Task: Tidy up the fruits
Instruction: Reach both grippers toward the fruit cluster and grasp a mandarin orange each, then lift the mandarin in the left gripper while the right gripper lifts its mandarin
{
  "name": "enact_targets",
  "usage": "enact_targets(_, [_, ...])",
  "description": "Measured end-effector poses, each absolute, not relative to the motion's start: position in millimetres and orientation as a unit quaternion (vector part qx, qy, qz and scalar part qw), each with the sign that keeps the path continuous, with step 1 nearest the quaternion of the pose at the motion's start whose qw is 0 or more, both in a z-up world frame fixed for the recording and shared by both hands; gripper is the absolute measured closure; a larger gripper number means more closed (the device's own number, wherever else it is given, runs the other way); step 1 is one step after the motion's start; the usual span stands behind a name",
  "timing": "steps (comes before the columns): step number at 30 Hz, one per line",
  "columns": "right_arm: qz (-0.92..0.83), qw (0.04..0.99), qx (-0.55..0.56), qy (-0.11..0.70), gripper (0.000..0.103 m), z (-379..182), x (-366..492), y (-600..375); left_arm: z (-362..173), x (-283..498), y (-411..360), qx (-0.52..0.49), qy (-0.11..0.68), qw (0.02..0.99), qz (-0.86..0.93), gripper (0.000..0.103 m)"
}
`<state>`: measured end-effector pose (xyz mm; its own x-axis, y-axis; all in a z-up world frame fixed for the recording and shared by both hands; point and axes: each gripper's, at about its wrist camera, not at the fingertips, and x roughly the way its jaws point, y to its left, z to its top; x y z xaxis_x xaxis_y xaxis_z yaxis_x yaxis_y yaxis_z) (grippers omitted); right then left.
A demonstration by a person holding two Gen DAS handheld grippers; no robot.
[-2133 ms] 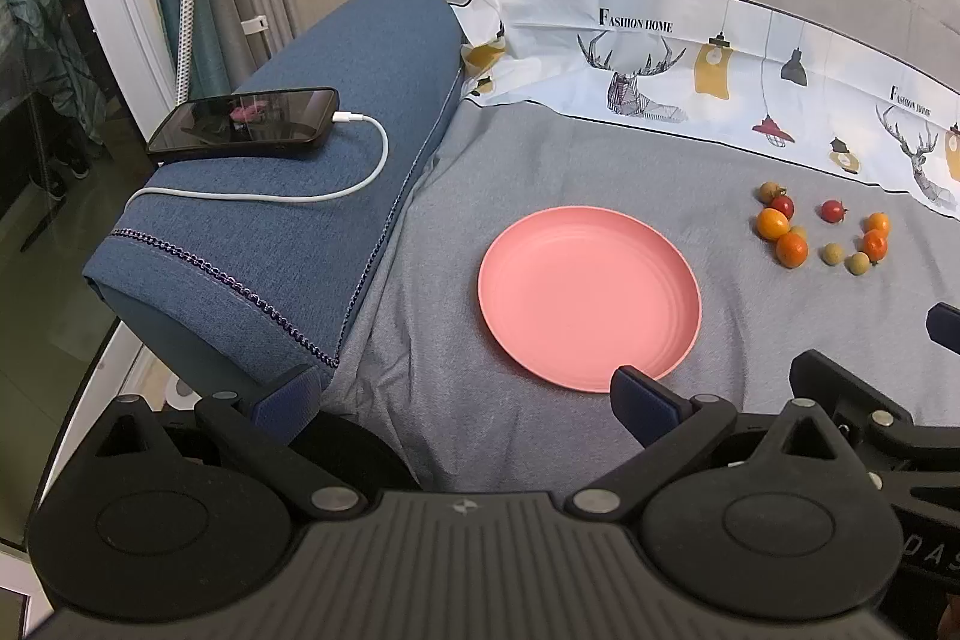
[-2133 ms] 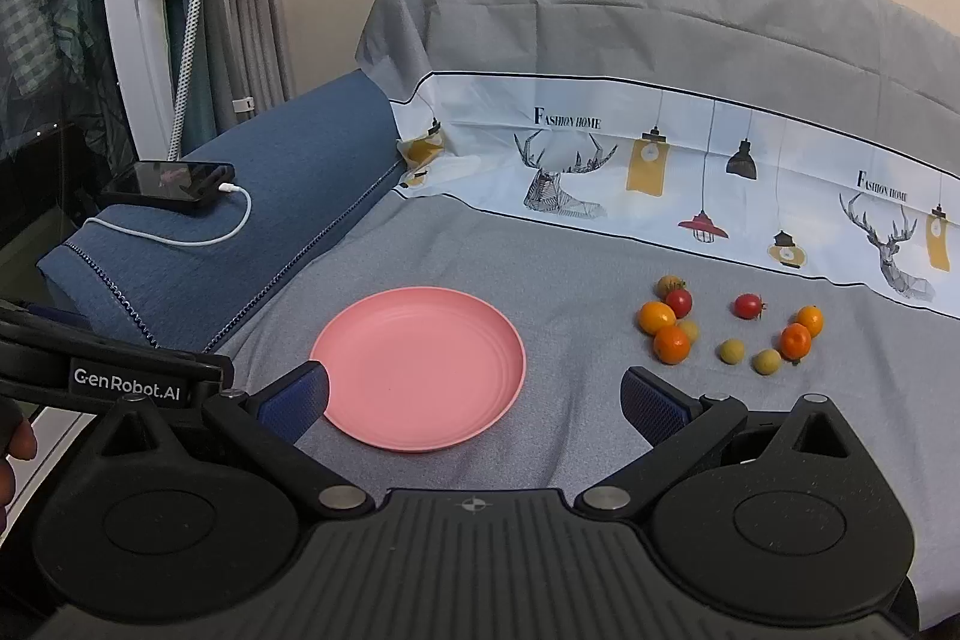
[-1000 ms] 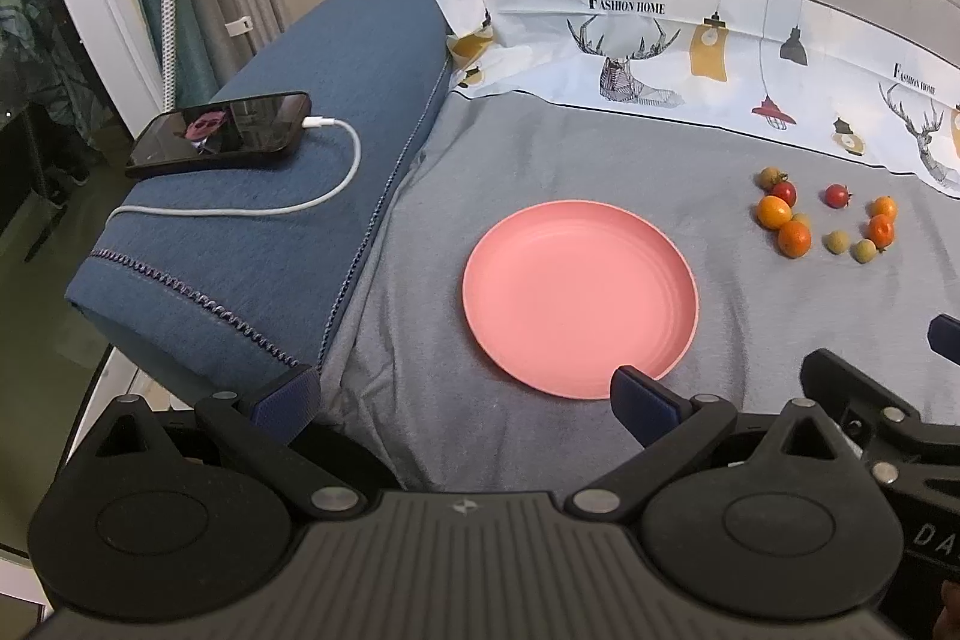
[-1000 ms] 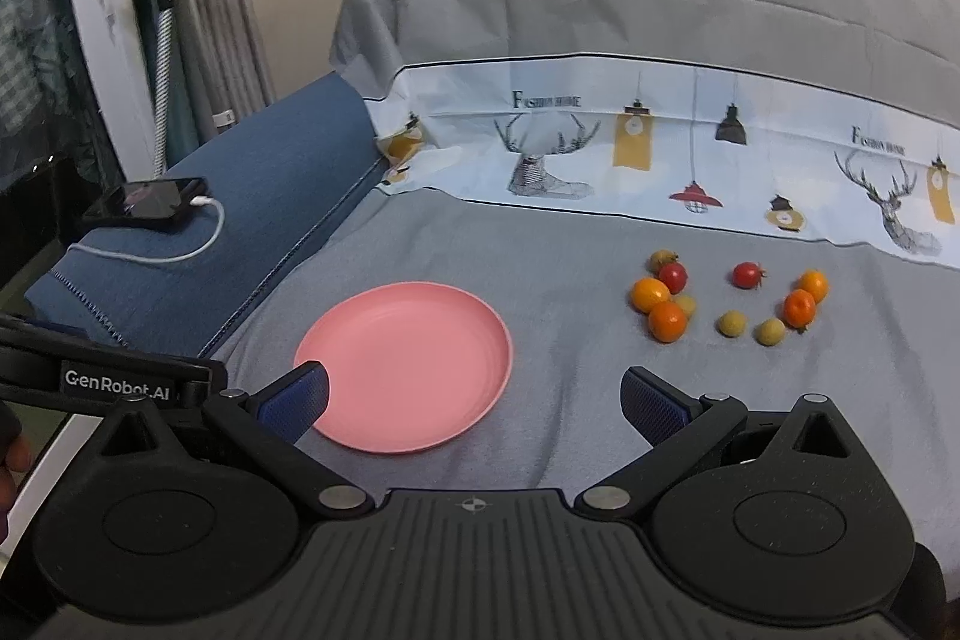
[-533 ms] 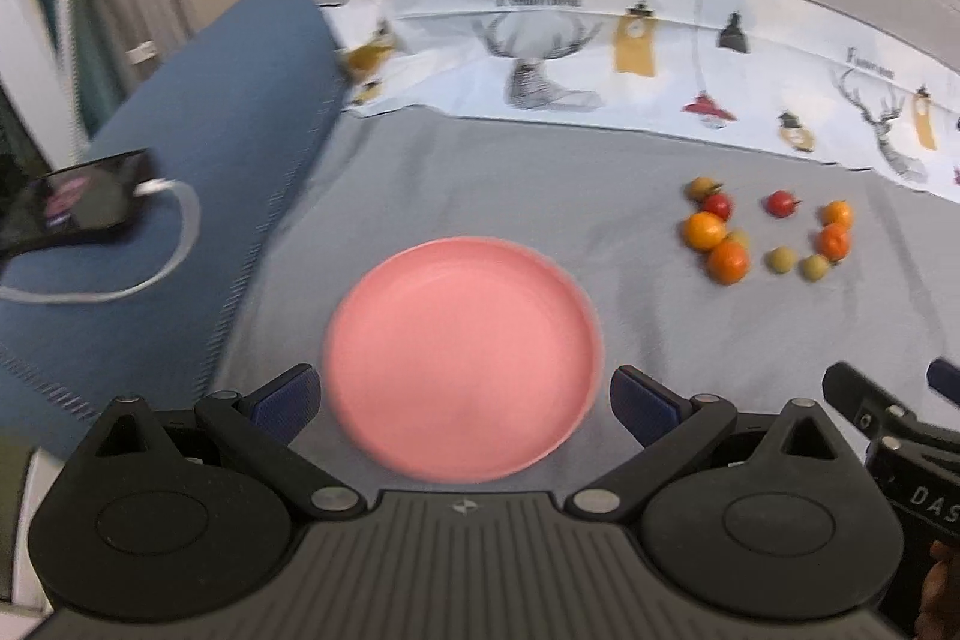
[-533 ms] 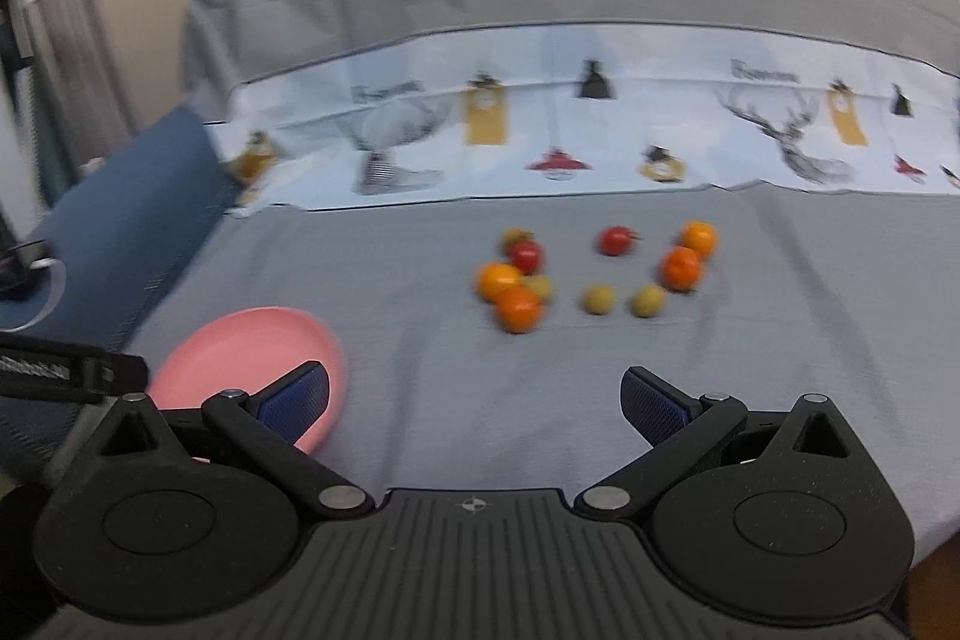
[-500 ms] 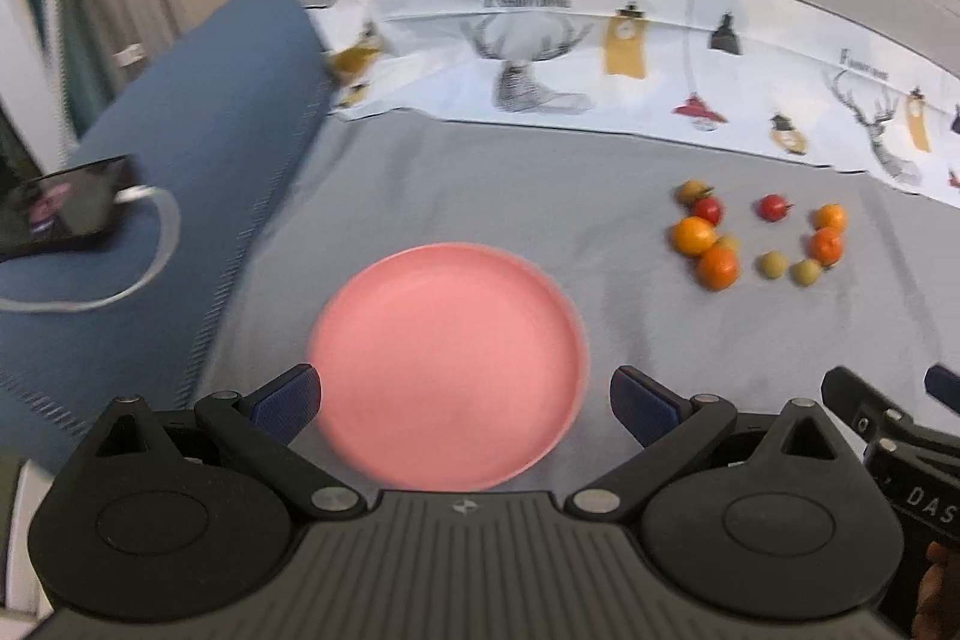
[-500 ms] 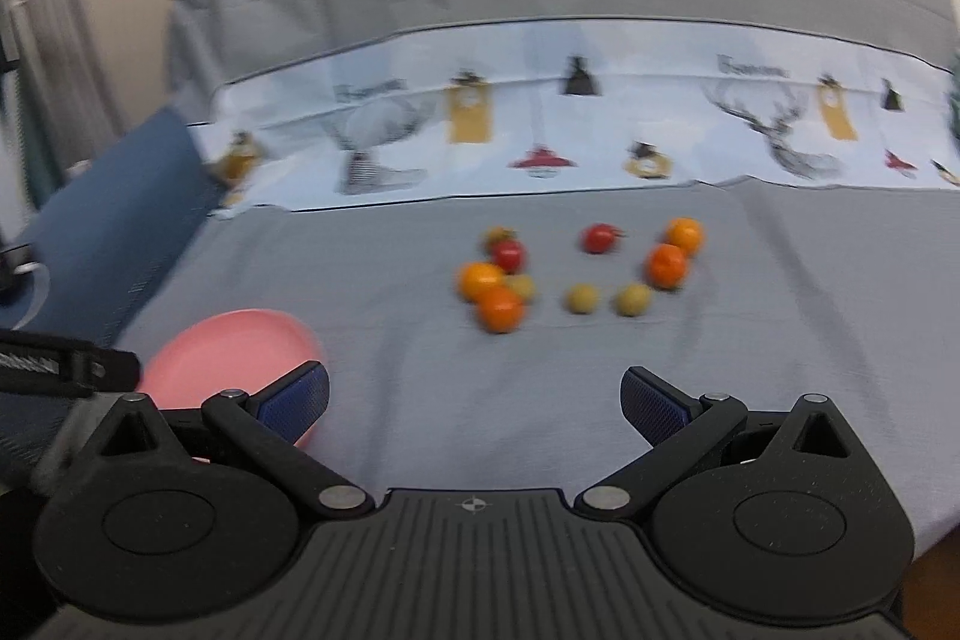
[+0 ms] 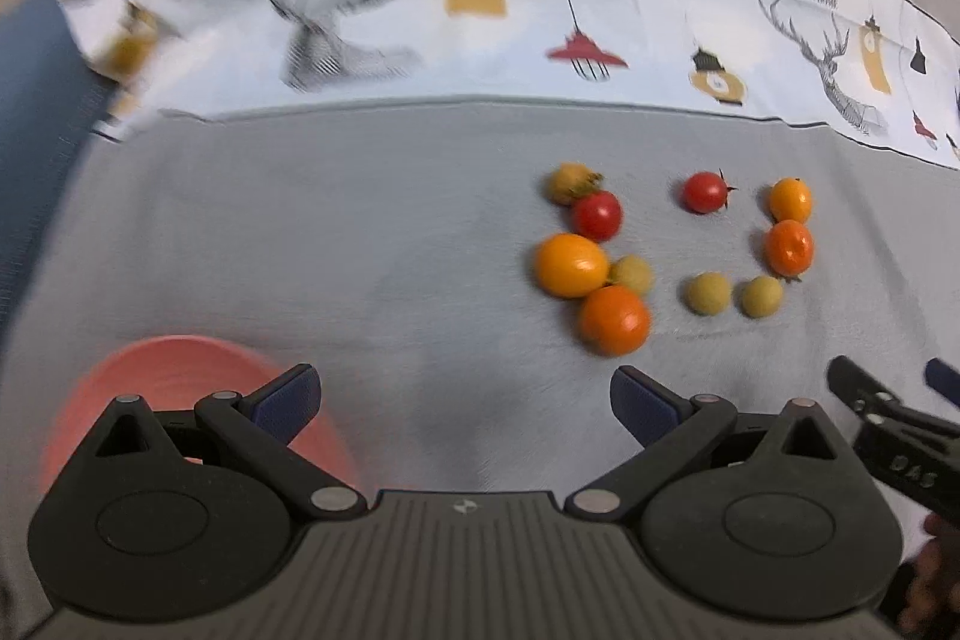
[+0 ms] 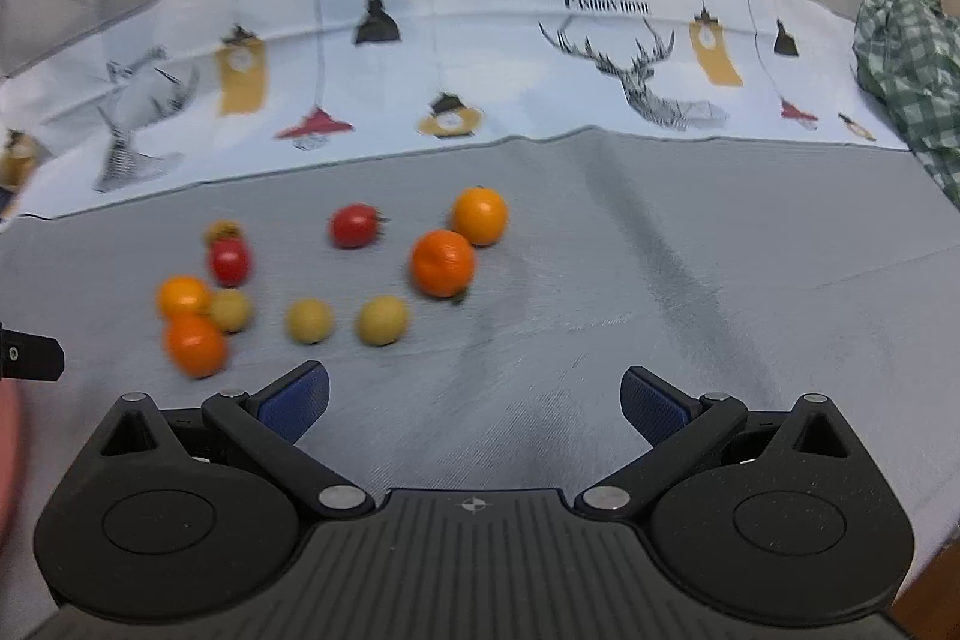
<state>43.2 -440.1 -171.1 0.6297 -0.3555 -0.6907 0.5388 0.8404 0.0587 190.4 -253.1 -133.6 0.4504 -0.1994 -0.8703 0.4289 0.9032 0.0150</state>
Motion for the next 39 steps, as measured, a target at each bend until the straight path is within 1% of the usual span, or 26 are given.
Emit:
enact_targets(3, [-0.264, 0.890, 0.146, 0.343, 0.001, -181, 61, -459, -146, 210, -269, 0.086, 0.523, 0.828, -0.183, 0.000])
enact_targets(6, [-0.263, 0.891, 0.165, 0.331, 0.001, -184, 80, -479, -155, 221, -285, 0.075, 0.527, 0.825, -0.187, 0.000])
enact_targets(12, [-0.234, 0.891, 0.148, 0.360, 0.001, -201, 125, -494, -174, 232, -308, 0.087, 0.540, 0.814, -0.195, 0.001])
enact_targets(13, [-0.233, 0.890, 0.147, 0.363, 0.001, -205, 130, -495, -176, 233, -309, 0.084, 0.541, 0.814, -0.195, 0.010])
enact_targets(14, [-0.228, 0.891, 0.143, 0.367, 0.001, -209, 135, -495, -177, 235, -309, 0.074, 0.542, 0.813, -0.199, 0.016])
enact_targets(15, [-0.220, 0.893, 0.138, 0.367, 0.015, -211, 137, -494, -177, 235, -307, 0.063, 0.546, 0.810, -0.206, 0.036])
enact_targets(16, [-0.214, 0.896, 0.130, 0.366, 0.029, -212, 137, -493, -176, 234, -306, 0.056, 0.548, 0.807, -0.213, 0.064])
enact_targets(17, [-0.216, 0.900, 0.109, 0.363, 0.049, -210, 137, -488, -173, 232, -306, 0.057, 0.546, 0.807, -0.217, 0.062])
enact_targets(18, [-0.214, 0.900, 0.102, 0.365, 0.064, -208, 136, -486, -170, 228, -307, 0.065, 0.540, 0.810, -0.218, 0.063])
enact_targets(22, [-0.216, 0.900, 0.120, 0.359, 0.065, -204, 122, -485, -164, 217, -302, 0.081, 0.530, 0.816, -0.216, 0.063])
enact_targets(25, [-0.233, 0.904, 0.118, 0.339, 0.065, -191, 103, -484, -154, 209, -291, 0.076, 0.528, 0.819, -0.213, 0.063])
enact_targets(32, [-0.235, 0.920, 0.111, 0.294, 0.065, -135, 54, -469, -104, 180, -244, 0.051, 0.516, 0.832, -0.198, 0.063])
enact_targets(39, [-0.161, 0.939, 0.119, 0.280, 0.065, -83, 10, -402, -52, 142, -176, 0.028, 0.499, 0.849, -0.172, 0.063])
